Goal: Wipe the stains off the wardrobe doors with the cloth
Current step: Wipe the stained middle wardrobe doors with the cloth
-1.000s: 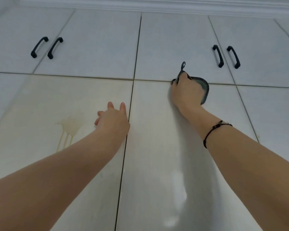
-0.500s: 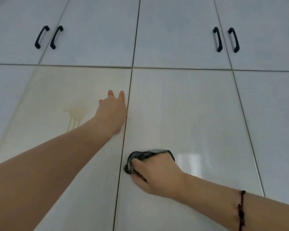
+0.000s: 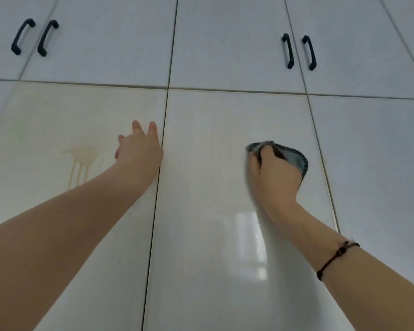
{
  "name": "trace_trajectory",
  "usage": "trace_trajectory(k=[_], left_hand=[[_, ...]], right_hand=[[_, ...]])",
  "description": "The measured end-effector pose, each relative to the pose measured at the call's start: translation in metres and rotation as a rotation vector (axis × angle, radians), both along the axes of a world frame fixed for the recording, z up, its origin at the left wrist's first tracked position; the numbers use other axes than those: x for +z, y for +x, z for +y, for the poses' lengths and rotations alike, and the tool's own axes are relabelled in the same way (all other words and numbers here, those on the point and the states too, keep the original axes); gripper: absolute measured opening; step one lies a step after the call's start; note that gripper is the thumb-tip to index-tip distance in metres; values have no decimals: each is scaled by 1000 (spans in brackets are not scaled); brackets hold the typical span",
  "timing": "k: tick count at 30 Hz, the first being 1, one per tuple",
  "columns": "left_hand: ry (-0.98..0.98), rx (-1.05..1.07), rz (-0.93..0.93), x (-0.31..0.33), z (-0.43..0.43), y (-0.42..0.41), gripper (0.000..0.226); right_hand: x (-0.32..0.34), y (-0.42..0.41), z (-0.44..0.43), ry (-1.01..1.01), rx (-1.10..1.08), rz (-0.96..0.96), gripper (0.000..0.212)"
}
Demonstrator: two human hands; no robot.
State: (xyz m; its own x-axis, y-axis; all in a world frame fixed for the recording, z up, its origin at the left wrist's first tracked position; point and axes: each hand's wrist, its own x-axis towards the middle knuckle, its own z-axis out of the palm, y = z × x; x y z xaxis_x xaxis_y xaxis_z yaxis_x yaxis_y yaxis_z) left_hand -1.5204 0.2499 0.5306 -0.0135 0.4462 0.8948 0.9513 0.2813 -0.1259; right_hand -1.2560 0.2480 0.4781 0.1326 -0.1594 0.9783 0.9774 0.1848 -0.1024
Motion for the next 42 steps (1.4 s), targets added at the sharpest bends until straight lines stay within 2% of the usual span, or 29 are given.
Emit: trace_trajectory(k=[4,6,7,9,10,11,14,15,17,20,24,28,33,38,42], left_hand=[[31,49,40,-17,-4,-6,80],[59,76,104,-27,-5,-9,74],[57,89,145,-33,-6,-8,70],[8,119,206,-51,-9,-1,63],[-13,143,235,-63,-8,2,62],[-21,167,260,-74,-7,4,63],[-58,180,244,-95,-10,7,68],[-67,173,229,-96,-10,6,68],[-61,148,199,-93,-10,7,67],[-99,64,130,-88,-12,7,68],[-175,-19,34,-79,-17,8,75],[-170,0,64,-76,-19,11,74],[-126,-1,117,-81,-17,4,72],[-89,24,232,-84,-17,4,71],[-80,-11,150,-84,-12,-5,73]], right_hand=[[-78,-16,-3,-68,-92,-263,32],[-112,-5,-5,-189,-89,-437,25],[-125,1,-8,-251,-85,-554,28],[-128,15,-14,-269,-56,-739,33],[-116,18,-17,-244,-39,-751,32],[-96,18,-20,-211,-23,-667,30],[-13,19,-22,-175,122,-161,37],[9,18,-18,-162,156,-48,38],[41,10,-10,-107,169,30,35],[65,-14,4,-12,98,27,30],[86,-45,8,49,-30,-68,28],[120,-84,0,92,-175,-172,32],[151,-133,6,-105,125,-238,40],[171,-149,14,-67,126,-297,31],[167,-156,12,-109,143,-390,20]])
